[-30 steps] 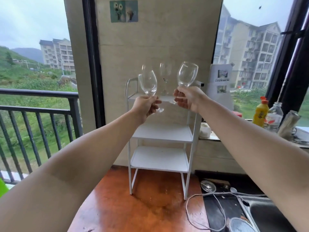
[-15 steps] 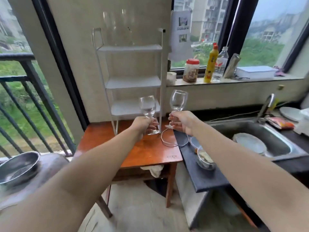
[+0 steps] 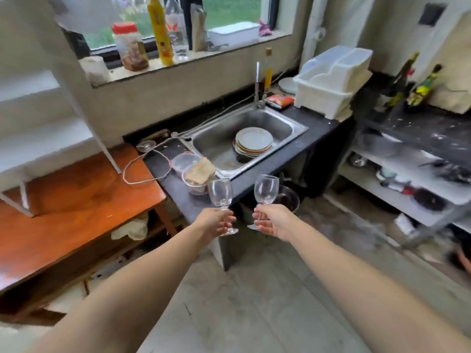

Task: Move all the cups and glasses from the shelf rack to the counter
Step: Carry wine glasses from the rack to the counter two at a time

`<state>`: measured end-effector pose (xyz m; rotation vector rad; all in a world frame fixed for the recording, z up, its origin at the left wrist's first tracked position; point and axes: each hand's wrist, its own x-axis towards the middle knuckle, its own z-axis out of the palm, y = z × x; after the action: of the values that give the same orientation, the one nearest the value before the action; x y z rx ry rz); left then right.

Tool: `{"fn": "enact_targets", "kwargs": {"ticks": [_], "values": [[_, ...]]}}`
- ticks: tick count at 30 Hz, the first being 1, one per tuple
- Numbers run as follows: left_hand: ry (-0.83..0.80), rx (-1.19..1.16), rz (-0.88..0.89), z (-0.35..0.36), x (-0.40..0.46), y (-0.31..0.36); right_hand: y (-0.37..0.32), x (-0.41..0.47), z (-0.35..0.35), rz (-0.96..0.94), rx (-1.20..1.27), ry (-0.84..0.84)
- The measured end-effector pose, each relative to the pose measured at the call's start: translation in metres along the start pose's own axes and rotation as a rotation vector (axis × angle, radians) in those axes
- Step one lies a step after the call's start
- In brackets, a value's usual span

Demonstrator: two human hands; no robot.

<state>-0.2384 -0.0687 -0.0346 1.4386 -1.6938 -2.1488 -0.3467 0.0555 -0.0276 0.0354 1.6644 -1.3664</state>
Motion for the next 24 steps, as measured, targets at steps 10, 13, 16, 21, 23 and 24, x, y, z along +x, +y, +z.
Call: {"fn": "enact_targets", "kwargs": {"ticks": [10, 13, 16, 21, 23, 24], "values": [[-0.313, 0.175, -0.1, 0.282, 0.011, -0.037, 0.053, -0.029, -0.277, 0.076, 0.184, 0.258], [-0.403, 0.2, -0.117, 0.363, 0.005, -0.04, 0.065, -0.044, -0.351, 0.092, 0.235, 0.346], [-0.505, 0.263, -0.125, 0.435, 0.0, -0.039, 0.074, -0.061, -0.413, 0.093, 0.31, 0.437], [-0.657, 0.401, -0.151, 0.534, -0.003, -0.043, 0.088, -0.079, -0.493, 0.101, 0.43, 0.573], [-0.701, 0.467, -0.147, 0.566, 0.0, -0.045, 0.091, -0.08, -0.519, 0.112, 0.466, 0.616], [-0.726, 0.504, -0.145, 0.586, 0.004, -0.044, 0.091, -0.078, -0.535, 0.112, 0.493, 0.641]]}}
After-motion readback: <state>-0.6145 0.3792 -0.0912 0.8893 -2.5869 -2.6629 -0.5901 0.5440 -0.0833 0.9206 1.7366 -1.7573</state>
